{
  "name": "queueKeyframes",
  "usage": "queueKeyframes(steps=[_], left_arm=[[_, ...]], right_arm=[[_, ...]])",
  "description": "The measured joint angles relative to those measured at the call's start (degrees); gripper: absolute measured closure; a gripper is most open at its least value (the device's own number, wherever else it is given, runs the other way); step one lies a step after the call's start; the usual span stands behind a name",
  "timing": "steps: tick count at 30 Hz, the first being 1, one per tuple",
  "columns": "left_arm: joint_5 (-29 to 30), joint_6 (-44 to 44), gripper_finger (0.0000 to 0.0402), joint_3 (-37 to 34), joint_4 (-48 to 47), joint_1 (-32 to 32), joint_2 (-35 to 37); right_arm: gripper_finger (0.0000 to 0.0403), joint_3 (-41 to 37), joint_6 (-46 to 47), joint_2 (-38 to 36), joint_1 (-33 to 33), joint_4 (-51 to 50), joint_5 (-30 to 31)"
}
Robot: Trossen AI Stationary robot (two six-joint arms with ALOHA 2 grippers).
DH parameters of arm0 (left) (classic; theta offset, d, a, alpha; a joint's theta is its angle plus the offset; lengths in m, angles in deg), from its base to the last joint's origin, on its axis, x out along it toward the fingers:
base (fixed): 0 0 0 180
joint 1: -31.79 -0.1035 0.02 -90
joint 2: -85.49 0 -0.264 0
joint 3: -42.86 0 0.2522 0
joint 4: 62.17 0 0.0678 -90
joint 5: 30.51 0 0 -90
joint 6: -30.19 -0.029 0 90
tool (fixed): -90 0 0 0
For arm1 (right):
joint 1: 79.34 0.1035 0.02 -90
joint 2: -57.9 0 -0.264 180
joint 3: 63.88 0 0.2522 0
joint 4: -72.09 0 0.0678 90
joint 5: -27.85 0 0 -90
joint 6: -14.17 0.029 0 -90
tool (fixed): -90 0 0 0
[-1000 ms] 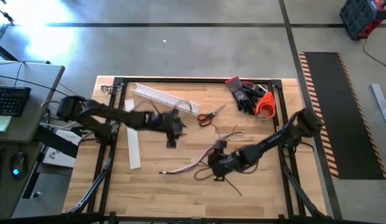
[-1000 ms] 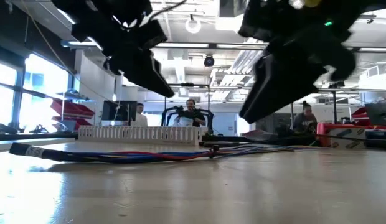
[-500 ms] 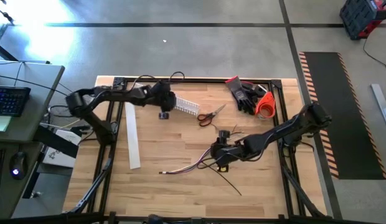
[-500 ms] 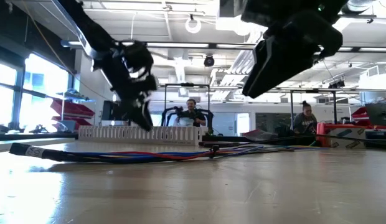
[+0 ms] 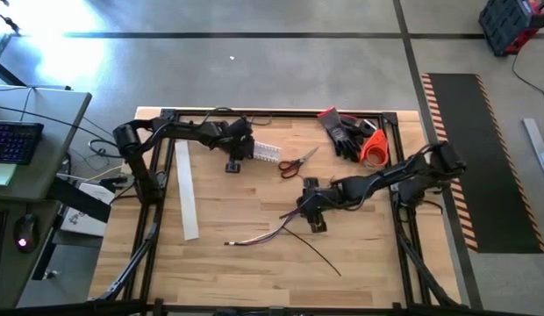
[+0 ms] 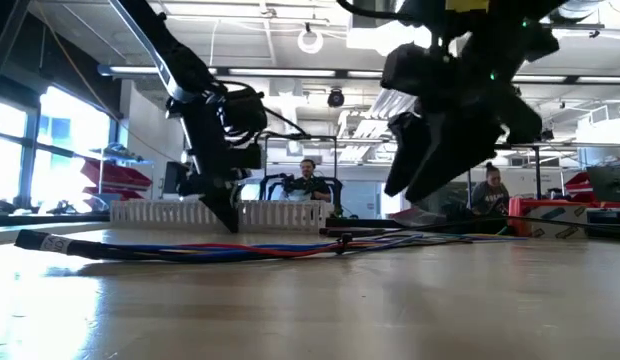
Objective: Ziptie cables
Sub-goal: Put the zip tied cables into the white cable duct
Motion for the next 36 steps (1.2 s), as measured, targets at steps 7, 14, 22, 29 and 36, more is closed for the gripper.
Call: queueKeyframes(steps=[7, 14, 22, 29, 36], left_arm=[[-1.1, 4.1, 0.039, 0.08, -2.59, 6.69, 1.14], [3.23, 6.3, 0.04, 1.02, -4.51, 11.76, 1.18], [4.46, 7.62, 0.0401, 7.18, -9.52, 14.05, 2.74], [5.16, 13.38, 0.0401, 10.74, -14.01, 19.08, 2.94], [-0.34, 25.11, 0.0401, 10.65, -11.75, 25.63, 1.29]], right_arm=[[0.0187, -0.36, -10.68, 5.59, -2.56, 2.31, -5.66], [0.0217, -0.08, -10.33, 9.36, -5.95, 2.31, -8.37], [0.0335, -0.09, -7.97, 9.56, -8.17, 1.25, -9.81], [0.0392, -0.22, 8.04, 6.47, -6.44, -4.43, -15.06], [0.04, -0.41, 26.02, 2.49, 2.24, -14.68, -12.54]])
